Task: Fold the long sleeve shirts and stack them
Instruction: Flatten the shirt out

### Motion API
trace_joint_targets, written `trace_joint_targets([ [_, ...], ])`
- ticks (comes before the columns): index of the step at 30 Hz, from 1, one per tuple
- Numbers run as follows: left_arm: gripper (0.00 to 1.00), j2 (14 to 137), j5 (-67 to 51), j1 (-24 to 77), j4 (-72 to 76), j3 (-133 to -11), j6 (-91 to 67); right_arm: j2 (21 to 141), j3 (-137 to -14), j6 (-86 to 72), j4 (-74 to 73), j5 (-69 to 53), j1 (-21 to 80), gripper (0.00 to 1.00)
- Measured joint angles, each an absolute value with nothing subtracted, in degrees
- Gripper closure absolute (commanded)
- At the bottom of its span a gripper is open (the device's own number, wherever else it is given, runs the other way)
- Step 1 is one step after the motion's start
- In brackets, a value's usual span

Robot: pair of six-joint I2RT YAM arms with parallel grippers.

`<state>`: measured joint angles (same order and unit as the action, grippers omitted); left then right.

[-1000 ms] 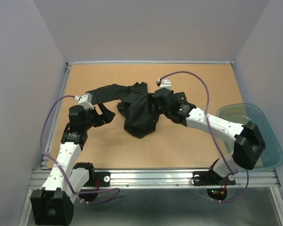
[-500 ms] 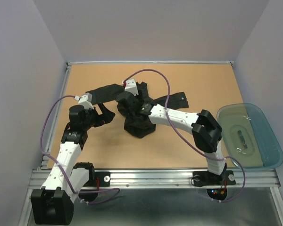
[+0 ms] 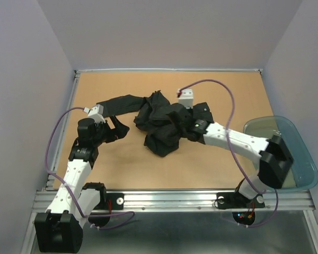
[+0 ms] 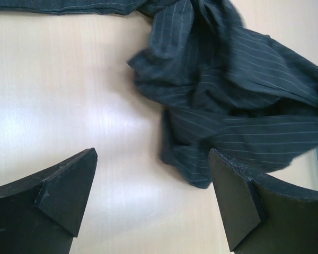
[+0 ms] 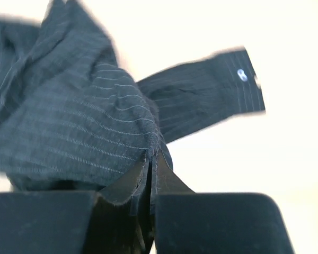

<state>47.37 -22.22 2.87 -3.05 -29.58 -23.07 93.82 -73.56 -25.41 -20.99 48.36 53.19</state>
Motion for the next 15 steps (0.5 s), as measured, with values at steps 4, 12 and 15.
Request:
trace_joint_targets([
  [4,0.01,47.33,-22.20,2.87,-3.07,-29.58,-23.07,78.19,-57.87,-36.07,-20.45,45.45,48.14,0.91],
  [12,0.01,47.00,-22.28,2.92,-3.03,-29.58,-23.09,67.66,-36.84,-48.36,-22.50,35.18,47.42,0.25],
  [15,0.01,47.05,-22.33,3.79,-2.96,-29.58,-23.24,64.71,-37.23,-43.22,-23.55,31.75,47.53,0.20],
])
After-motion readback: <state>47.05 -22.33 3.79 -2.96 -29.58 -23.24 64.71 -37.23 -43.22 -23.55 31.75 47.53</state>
